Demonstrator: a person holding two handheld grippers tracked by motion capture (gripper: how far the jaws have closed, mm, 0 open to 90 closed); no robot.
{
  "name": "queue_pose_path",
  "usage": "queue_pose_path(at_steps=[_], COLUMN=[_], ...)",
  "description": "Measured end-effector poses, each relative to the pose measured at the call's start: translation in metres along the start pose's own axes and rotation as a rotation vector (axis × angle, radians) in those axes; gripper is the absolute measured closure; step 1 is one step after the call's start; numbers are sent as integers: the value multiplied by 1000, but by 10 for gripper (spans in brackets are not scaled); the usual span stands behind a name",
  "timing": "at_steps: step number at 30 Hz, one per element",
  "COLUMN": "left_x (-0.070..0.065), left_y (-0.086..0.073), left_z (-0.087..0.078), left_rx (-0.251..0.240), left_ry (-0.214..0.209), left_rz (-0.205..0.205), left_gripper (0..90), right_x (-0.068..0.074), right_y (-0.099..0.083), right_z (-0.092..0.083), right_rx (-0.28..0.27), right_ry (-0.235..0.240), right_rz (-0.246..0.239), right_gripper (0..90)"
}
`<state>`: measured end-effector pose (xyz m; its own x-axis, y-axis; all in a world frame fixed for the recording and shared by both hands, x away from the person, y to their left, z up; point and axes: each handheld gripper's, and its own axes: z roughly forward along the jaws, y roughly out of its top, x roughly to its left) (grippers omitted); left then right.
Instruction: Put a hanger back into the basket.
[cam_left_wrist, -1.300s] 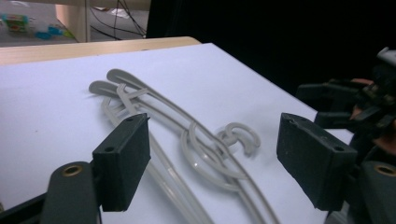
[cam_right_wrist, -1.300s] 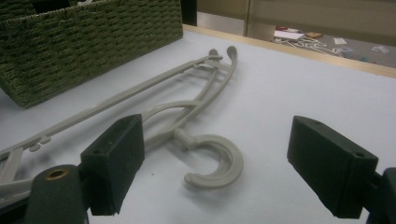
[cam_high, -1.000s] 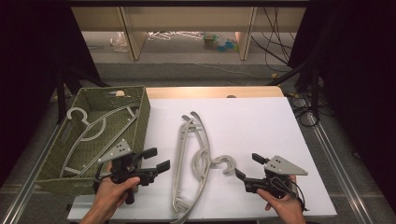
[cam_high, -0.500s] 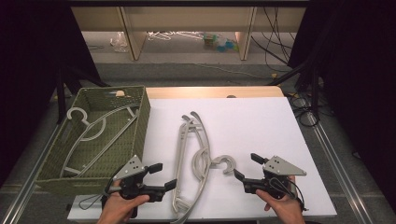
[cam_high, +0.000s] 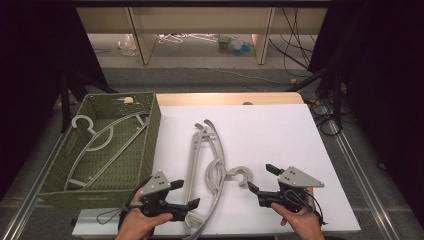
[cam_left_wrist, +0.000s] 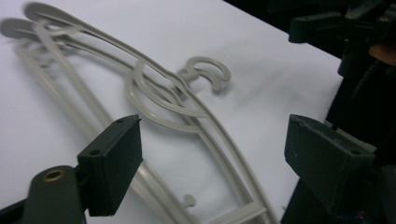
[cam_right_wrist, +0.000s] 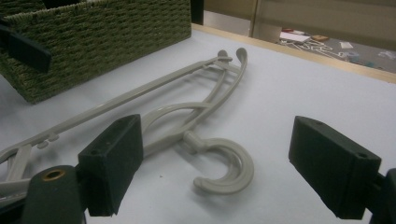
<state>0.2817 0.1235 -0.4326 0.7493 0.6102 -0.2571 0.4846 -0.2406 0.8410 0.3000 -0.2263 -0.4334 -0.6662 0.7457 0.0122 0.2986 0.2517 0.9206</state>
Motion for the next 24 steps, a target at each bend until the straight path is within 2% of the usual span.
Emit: queue_pose_path(at_steps=[1,2,3,5,8,9,10,11,12,13,14,15,16,18,19,22,23,24], left_x=[-4,-6,-6,-11,-13,-14,-14,-15,-17,-18,-18,-17,-18,-18,-13,-13,-15,-15], left_y=[1,0,0,1,4,8,8,10,13,14,14,16,15,15,15,14,12,12], left_z=[6,10,10,24,38,48,48,53,60,64,64,70,75,84,87,91,97,97], left_rx=[24,36,36,81,143,187,187,206,248,275,275,308,319,371,443,456,433,433], left_ry=[-19,-23,-23,-7,-19,-32,-32,-35,-19,-2,-2,-3,6,32,18,8,28,28], left_rz=[2,14,14,41,19,13,13,30,70,79,79,99,92,138,169,155,115,115], left_gripper=[204,213,221,242,316,349,376,380,388,402,406,410,410,426,429,452,458,459], right_x=[0,0,1,2,1,1,1,1,0,0,0,0,0,1,1,1,1,1], right_y=[0,0,1,1,2,2,2,1,2,2,2,2,2,2,2,2,2,2], right_z=[0,1,0,0,1,1,1,2,2,1,1,1,1,1,2,1,1,1], right_rx=[2,-19,-8,-13,-8,-9,-3,-12,-13,-1,-5,-2,-2,-9,-16,-5,-5,-5], right_ry=[3,4,2,0,6,5,11,19,7,15,11,20,20,5,3,18,7,7], right_rz=[1,-8,-10,-3,-15,-13,-7,7,-13,2,-1,4,4,-14,-13,-2,-5,-5], right_gripper=[188,188,188,188,187,188,188,188,188,188,188,189,189,194,194,194,194,194])
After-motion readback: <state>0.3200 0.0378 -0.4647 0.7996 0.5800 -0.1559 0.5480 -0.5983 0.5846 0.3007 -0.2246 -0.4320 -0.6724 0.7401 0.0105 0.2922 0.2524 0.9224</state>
